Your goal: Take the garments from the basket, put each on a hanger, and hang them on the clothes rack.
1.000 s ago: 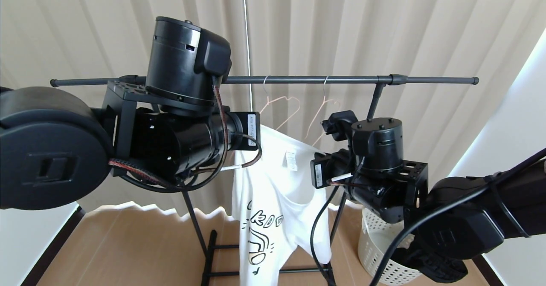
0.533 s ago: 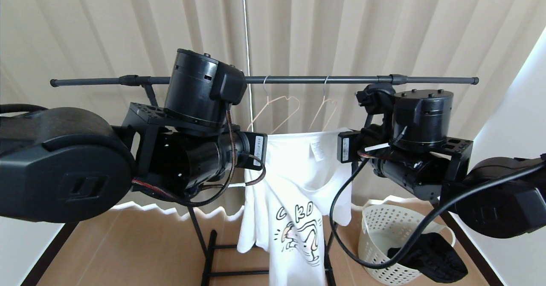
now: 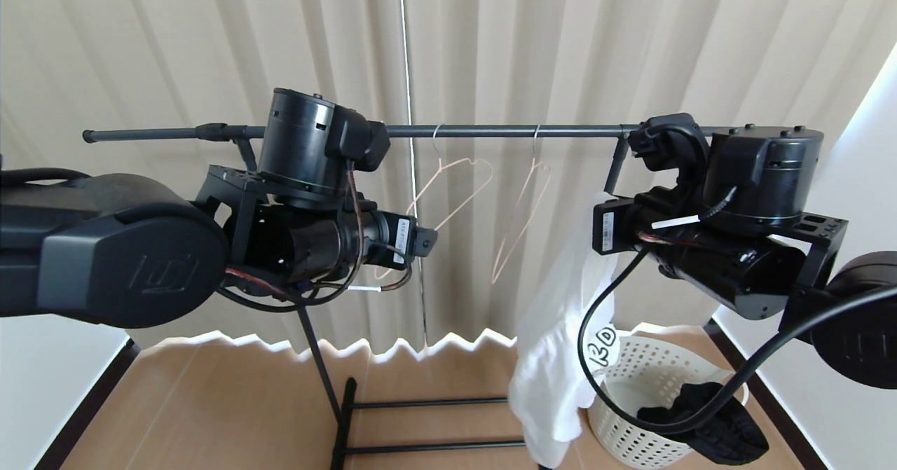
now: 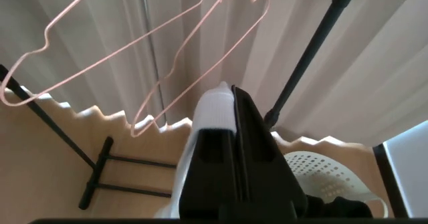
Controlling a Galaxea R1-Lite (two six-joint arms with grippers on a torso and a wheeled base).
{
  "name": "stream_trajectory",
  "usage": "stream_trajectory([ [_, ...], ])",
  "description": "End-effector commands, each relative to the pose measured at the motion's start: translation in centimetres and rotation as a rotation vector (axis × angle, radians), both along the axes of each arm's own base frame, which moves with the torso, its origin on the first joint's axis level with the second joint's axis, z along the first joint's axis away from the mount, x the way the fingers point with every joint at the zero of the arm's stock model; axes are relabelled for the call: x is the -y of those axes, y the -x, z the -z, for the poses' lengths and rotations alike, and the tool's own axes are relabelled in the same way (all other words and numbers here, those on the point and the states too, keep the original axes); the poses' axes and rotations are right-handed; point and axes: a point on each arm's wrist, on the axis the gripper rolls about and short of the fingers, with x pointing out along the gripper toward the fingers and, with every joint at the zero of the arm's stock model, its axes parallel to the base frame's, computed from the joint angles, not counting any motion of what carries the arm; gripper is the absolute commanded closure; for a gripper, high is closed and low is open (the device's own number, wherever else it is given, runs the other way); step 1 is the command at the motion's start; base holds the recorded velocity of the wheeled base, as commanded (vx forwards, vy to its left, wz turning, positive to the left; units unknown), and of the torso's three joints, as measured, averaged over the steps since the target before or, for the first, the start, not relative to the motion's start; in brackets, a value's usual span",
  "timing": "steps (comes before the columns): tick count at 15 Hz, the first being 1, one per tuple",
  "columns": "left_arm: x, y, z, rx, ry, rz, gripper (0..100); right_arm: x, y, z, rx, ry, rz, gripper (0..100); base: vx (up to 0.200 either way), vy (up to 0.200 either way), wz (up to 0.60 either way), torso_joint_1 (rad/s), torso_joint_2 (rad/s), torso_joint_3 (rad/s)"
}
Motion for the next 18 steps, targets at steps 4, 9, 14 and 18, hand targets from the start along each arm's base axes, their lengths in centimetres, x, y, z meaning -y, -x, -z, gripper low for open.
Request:
stream_trajectory([
  [4,-1.6,-6.2,2.8,0.039,-0.072,0.024,0,1.3,1.9,-0.4,0.015,0.058,-0.010,100,0.000,0.000,0.00,0.000,0.00,0.000],
  [9,-0.8,-12.8,6.0,0.063,-0.049,0.045,0,1.2,1.8,-0.1,0.009,0.066,-0.011,100,0.000,0.000,0.00,0.000,0.00,0.000],
  [14,-0.1,-17.5,9.0,0.080,-0.043,0.012,0,1.1,1.5,0.3,-0.003,0.073,-0.013,100,0.000,0.000,0.00,0.000,0.00,0.000],
  [18,-0.1,-19.3,10.0,0.094,-0.038,-0.005,0,1.0,1.5,0.4,-0.007,0.075,-0.014,100,0.000,0.000,0.00,0.000,0.00,0.000],
])
